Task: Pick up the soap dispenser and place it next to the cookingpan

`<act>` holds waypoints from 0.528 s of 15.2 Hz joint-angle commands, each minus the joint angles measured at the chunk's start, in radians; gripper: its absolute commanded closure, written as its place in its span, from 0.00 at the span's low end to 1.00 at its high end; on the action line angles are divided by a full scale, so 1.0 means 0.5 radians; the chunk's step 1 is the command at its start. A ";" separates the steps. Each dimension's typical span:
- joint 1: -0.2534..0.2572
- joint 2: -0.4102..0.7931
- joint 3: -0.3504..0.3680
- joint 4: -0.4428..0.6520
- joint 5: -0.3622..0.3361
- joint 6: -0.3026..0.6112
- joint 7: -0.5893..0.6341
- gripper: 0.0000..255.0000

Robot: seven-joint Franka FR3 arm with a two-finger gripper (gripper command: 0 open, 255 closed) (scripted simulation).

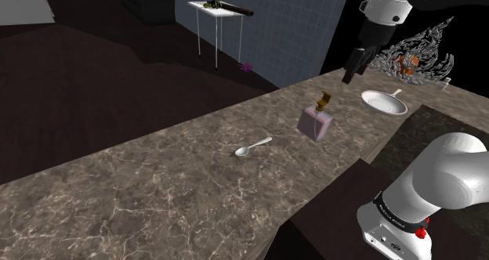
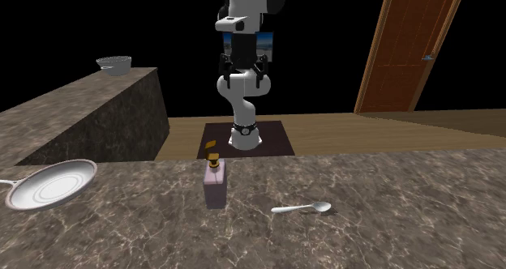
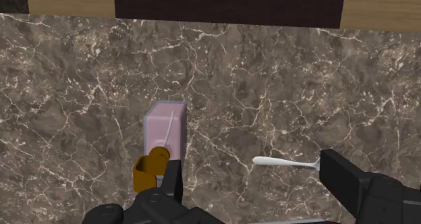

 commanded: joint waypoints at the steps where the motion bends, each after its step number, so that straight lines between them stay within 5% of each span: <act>1: 0.000 0.000 0.000 0.000 0.000 0.000 0.000 0.00; 8: -0.077 -0.026 -0.172 -0.466 -0.079 0.599 -0.087 0.00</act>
